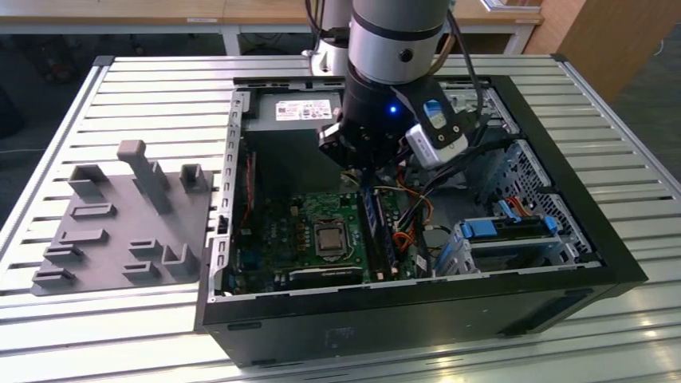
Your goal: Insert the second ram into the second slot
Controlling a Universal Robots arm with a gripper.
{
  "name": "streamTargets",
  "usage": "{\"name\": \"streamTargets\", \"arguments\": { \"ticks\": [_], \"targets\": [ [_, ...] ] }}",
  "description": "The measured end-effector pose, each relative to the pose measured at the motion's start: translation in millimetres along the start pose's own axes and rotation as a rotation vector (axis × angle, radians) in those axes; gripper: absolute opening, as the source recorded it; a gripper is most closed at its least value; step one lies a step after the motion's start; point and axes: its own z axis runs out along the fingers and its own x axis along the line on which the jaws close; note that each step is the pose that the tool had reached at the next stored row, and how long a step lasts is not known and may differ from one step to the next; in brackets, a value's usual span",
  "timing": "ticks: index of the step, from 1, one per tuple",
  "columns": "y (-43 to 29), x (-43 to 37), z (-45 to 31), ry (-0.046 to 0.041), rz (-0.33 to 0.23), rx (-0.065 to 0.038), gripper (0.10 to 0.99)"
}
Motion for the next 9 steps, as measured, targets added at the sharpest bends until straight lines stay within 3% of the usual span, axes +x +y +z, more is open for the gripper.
{"name": "streamTargets", "arguments": {
  "ticks": [9],
  "targets": [
    [-0.3,-1.1,6.5,-0.0006,0.015,0.000,0.125]
  ]
}}
